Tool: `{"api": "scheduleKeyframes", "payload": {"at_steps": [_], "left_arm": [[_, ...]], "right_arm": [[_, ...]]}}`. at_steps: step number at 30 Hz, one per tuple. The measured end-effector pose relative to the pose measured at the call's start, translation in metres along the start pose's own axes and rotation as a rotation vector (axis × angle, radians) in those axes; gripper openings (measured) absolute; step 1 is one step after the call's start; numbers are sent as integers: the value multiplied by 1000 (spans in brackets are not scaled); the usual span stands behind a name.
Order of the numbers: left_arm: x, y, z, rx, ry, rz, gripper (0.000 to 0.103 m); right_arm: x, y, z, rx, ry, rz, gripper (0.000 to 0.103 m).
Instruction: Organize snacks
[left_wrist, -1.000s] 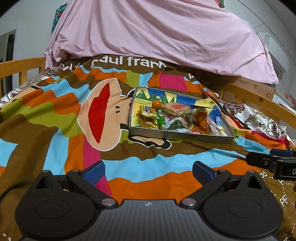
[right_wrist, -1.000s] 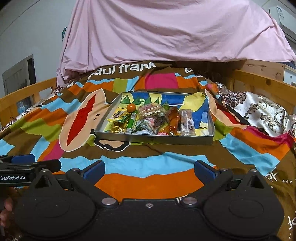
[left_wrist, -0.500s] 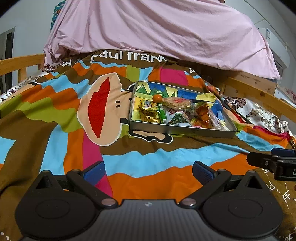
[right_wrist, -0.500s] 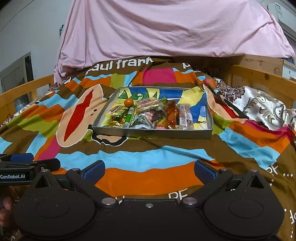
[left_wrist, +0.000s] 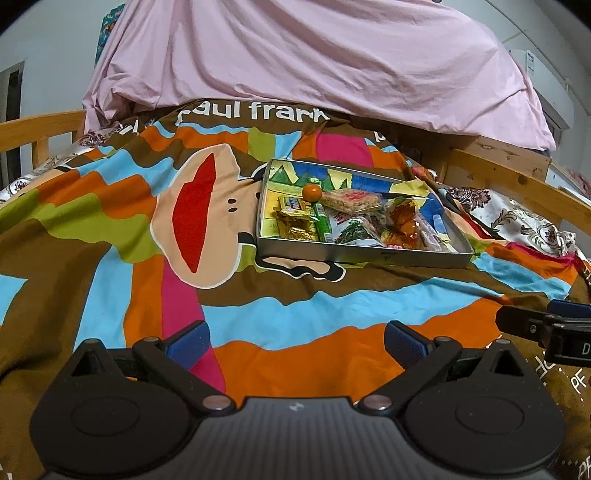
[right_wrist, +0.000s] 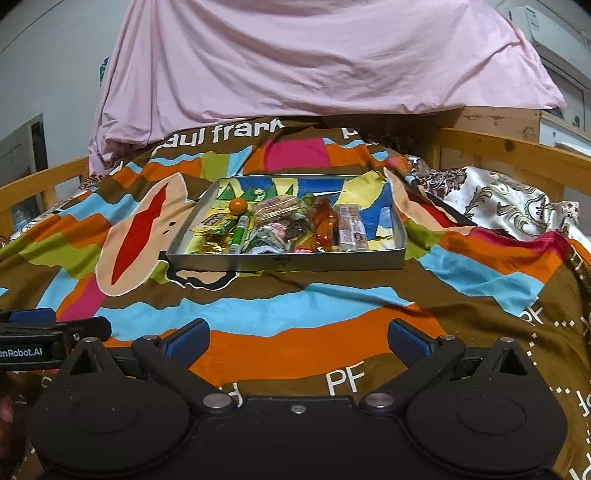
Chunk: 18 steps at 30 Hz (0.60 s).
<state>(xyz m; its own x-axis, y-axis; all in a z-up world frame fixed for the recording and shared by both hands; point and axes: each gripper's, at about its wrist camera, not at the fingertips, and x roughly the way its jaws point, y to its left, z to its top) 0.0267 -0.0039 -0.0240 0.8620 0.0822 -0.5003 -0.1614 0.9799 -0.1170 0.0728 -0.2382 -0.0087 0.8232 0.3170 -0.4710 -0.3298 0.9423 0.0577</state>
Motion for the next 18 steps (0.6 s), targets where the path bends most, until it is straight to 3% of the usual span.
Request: {"api": "scheduleKeyframes", "payload": {"at_steps": [6, 18], "left_arm": [[0, 0, -2, 8, -6, -11, 103], [-2, -2, -1, 20, -32, -12, 103]], "right_arm": [[2, -2, -2, 1, -6, -41, 102], [1, 2, -2, -3, -37, -39, 102]]}}
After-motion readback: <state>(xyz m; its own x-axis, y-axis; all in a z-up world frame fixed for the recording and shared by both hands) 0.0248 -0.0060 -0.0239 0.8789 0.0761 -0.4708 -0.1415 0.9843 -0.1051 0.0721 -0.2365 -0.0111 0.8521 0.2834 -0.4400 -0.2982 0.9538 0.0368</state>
